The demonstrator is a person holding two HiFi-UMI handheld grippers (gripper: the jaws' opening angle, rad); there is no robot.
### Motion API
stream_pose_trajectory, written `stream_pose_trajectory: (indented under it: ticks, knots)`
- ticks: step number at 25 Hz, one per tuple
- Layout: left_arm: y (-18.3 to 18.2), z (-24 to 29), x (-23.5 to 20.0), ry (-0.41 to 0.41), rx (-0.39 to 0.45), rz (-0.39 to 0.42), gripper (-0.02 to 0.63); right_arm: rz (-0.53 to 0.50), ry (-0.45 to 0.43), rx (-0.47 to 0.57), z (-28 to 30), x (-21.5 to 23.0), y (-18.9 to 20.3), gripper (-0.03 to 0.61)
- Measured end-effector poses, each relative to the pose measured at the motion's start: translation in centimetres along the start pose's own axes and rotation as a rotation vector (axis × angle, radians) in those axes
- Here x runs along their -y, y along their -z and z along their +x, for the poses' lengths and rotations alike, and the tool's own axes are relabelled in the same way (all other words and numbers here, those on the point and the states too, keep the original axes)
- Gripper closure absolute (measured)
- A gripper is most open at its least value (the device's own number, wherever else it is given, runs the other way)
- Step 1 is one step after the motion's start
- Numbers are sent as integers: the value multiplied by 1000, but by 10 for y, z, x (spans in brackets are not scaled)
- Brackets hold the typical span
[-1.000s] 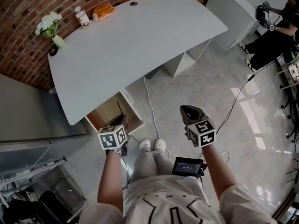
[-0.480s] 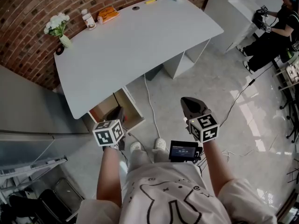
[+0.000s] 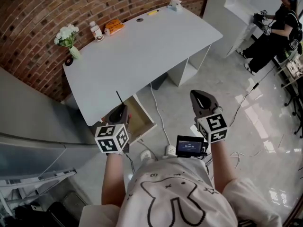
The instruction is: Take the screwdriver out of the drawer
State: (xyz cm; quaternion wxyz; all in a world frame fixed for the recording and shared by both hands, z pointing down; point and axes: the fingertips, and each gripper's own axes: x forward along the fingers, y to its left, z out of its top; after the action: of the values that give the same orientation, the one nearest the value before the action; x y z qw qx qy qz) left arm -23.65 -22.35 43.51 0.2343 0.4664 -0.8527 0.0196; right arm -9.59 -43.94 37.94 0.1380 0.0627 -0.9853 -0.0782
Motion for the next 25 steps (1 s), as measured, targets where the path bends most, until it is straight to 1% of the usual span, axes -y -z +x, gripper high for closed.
stream_pose_trajectory:
  ticks: [2,7,11,15,19,25]
  knots:
    - [-11,-11,-1,4,34,20,552,-16,18,36,-5,-5,-14,558]
    - [-31,-32,-1,4,106,75,552,29,33,112,-15,-15,-41,558]
    - [-52,-41,-3,20,181,129,552,20,50,152,-15,-22,-58,558]
    - [-75,-53,-4,11,259,179,552,-14,56,162,-10,-29,-71,558]
    - [-89,-60,4,9,336,253,552,-44,53,167,-10,-35,-77,558]
    - [-97,-62,9,24,394,276,552,-47,44,156,-11,-40,-78,558]
